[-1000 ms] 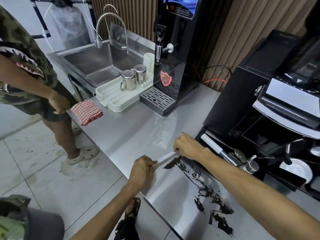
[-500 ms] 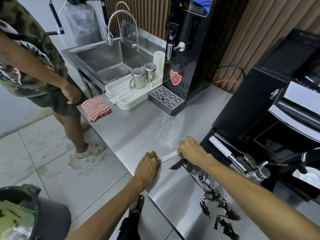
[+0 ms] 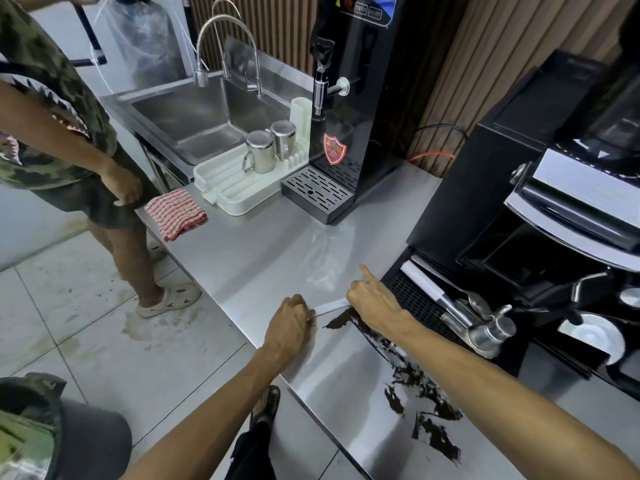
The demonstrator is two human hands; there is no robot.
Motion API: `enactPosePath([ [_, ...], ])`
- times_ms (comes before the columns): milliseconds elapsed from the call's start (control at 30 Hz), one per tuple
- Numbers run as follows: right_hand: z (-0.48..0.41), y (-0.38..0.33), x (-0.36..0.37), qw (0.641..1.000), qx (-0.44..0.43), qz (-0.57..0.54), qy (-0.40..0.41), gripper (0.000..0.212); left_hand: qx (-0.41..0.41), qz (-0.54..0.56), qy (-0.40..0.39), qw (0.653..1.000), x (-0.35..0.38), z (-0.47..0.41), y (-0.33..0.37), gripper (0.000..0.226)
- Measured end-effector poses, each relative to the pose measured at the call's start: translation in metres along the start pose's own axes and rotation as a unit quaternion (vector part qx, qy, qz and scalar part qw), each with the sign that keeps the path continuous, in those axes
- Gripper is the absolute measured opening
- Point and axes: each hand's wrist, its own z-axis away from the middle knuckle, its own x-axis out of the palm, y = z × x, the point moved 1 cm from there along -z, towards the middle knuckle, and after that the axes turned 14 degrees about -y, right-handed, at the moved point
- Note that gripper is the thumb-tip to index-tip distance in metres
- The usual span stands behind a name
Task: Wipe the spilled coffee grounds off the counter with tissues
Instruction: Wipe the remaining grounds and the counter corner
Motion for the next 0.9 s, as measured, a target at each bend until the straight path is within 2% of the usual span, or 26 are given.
enactPosePath([
  [200, 0.020, -0.011, 0.015, 0.999, -0.010, 0.031, -0.001, 0.022, -0.018, 0.086, -0.014, 0.996, 0.022, 0.018, 0.004, 0.013],
  [367, 0.031, -0.003, 0.030, 0.999, -0.014, -0.010, 0.030, 0.028, -0.033, 0.107, -0.025, 0.993, 0.024, 0.027, 0.009, 0.015],
  [433, 0.033, 0.004, 0.026, 0.999, -0.008, -0.032, 0.043, 0.024, -0.020, 0.121, -0.029, 0.992, 0.020, 0.024, 0.007, 0.015],
  [600, 0.033, 0.011, 0.021, 0.997, -0.014, -0.024, 0.077, 0.030, 0.020, 0.097, -0.003, 0.995, 0.000, 0.016, 0.003, 0.015],
  [733, 0.029, 0.006, 0.022, 0.997, -0.042, 0.033, 0.062, 0.021, 0.050, 0.059, -0.009, 0.997, -0.014, 0.016, 0.005, 0.021],
  [900, 0.029, 0.000, 0.028, 0.996, -0.043, 0.056, 0.054, 0.020, 0.032, 0.009, -0.034, 0.999, -0.012, 0.015, 0.012, 0.021],
])
